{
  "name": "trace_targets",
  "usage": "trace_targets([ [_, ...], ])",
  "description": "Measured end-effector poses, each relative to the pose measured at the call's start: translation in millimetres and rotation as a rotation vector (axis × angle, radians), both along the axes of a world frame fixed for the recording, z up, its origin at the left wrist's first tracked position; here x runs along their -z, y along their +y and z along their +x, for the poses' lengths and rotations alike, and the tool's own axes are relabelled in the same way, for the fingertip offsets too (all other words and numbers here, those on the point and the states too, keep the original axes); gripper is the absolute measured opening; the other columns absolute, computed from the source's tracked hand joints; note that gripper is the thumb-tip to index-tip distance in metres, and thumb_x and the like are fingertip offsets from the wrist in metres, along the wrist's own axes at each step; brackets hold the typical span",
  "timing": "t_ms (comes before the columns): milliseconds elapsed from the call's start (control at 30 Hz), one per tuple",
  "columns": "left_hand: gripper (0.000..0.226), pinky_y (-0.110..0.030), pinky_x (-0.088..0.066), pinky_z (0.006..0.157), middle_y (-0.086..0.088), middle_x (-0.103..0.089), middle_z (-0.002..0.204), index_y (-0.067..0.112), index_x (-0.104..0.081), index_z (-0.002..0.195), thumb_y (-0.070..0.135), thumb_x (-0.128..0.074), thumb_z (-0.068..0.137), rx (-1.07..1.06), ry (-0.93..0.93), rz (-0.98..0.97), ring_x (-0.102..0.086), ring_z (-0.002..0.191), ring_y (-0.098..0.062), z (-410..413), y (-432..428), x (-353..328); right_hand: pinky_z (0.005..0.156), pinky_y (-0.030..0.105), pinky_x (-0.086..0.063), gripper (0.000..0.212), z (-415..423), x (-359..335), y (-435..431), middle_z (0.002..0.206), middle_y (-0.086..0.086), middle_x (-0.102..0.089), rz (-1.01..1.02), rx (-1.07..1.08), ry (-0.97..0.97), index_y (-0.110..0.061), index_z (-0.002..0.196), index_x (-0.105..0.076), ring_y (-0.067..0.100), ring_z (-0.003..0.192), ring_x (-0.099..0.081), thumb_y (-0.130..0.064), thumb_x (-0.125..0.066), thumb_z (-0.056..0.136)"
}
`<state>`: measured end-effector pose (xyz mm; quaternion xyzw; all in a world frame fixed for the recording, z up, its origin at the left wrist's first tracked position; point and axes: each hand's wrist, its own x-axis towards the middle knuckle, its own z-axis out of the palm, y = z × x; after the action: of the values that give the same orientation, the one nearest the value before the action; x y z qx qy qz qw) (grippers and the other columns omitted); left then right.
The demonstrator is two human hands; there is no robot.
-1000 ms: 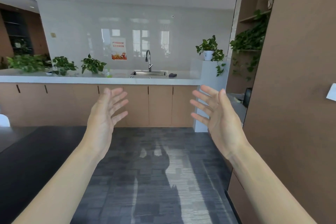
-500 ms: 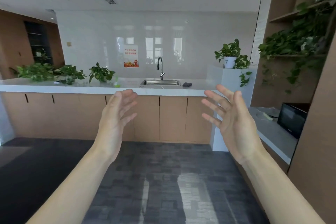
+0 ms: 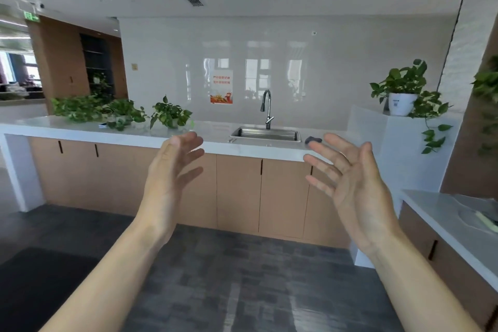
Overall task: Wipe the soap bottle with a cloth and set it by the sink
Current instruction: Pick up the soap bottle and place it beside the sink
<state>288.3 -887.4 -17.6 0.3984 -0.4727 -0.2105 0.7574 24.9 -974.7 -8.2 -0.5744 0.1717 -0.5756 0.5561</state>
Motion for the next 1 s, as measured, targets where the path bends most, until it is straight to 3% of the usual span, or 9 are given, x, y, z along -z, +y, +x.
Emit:
trace_targets([
  [167,0.058,-0.041,-0.051,0.098,0.003,-0.070,0.130,0.030,-0.066,0.119,0.068,-0.047,0.080,-0.019,0.018,-0.012,-0.066,0.121,-0.014,70.2,-105.6,8.0,0.107,0.050,-0.047,0.063,78.3,9.0,-110.6,0.133,0.000,-0.070,-0.012,-0.020,-0.002,-0.023,0.137,-0.058,0.018,0.124,-0.066,-0.059,-0.022,0.100],
  [467,0.048,-0.038,-0.050,0.094,0.004,-0.072,0.127,0.036,-0.071,0.107,0.066,-0.049,0.078,-0.052,0.043,-0.021,-0.067,0.119,-0.012,210.3,-288.1,-14.9,0.110,0.056,-0.044,0.065,222.8,-4.7,-311.8,0.134,0.002,-0.070,-0.015,-0.062,-0.038,-0.020,0.139,-0.058,0.022,0.128,-0.063,-0.060,-0.025,0.099],
  [633,0.055,-0.038,-0.050,0.094,0.005,-0.072,0.128,0.033,-0.069,0.116,0.068,-0.049,0.078,-0.067,0.036,0.011,-0.067,0.119,-0.011,265.3,-386.7,-3.8,0.108,0.053,-0.046,0.062,280.0,1.1,-414.1,0.135,0.003,-0.069,-0.016,-0.071,-0.041,-0.021,0.137,-0.058,0.021,0.127,-0.064,-0.058,-0.023,0.102],
  [1000,0.049,-0.041,-0.048,0.100,0.008,-0.071,0.129,0.038,-0.069,0.117,0.067,-0.046,0.085,-0.169,-0.056,0.000,-0.065,0.122,-0.010,381.9,-626.6,4.7,0.109,0.050,-0.046,0.064,410.7,10.4,-669.1,0.132,0.003,-0.071,-0.039,-0.167,-0.026,-0.022,0.138,-0.057,0.018,0.125,-0.065,-0.061,-0.026,0.097],
])
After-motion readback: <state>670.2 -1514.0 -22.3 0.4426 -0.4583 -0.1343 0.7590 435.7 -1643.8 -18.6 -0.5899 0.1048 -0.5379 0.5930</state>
